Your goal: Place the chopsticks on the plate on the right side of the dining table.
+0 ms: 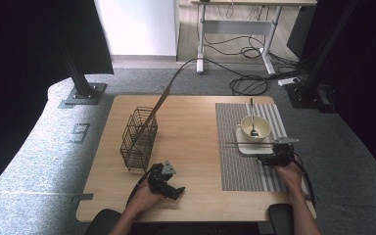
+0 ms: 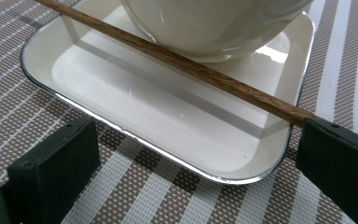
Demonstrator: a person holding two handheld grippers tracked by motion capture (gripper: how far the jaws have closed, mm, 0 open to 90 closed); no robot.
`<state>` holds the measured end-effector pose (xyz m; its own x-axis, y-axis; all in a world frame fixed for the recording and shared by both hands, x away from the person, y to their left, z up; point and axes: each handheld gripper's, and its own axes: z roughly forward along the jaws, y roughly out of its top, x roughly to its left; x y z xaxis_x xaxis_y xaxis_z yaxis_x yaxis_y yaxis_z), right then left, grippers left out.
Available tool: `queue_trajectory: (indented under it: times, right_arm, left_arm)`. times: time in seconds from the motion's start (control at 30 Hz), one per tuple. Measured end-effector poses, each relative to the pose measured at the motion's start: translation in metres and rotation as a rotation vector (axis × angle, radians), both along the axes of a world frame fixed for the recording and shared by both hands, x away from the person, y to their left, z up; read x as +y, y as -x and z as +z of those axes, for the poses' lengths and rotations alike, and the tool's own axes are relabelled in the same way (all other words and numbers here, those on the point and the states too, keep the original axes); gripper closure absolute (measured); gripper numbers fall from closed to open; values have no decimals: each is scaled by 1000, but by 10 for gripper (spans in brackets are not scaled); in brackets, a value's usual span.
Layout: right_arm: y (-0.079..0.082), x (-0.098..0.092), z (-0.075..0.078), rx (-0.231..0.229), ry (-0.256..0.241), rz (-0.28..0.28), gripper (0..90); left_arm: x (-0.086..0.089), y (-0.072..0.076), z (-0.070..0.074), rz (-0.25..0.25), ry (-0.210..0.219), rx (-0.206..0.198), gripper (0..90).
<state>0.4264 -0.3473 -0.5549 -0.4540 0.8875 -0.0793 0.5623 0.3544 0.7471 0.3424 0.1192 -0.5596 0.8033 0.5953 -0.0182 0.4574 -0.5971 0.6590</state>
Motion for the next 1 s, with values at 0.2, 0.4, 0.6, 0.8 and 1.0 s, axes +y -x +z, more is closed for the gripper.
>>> queue_trajectory:
  times: [0.2,0.4,0.6,0.8,1.0]
  right_arm:
    - [8,2,5,-7,10,13,0]
    - [20,6,8,4,26,41,0]
    - [33,1,10,5,41,56,0]
    - [53,-3,19,-7,-4,81,0]
    - [68,1,30,6,-15,110,0]
  left_arm:
    - [0,0,0,0,0,0,0]
    - [0,0,0,0,0,1,0]
    - [0,0,0,0,1,1,0]
    - [0,0,0,0,0,0,0]
    - [0,0,0,-2,0,0,0]
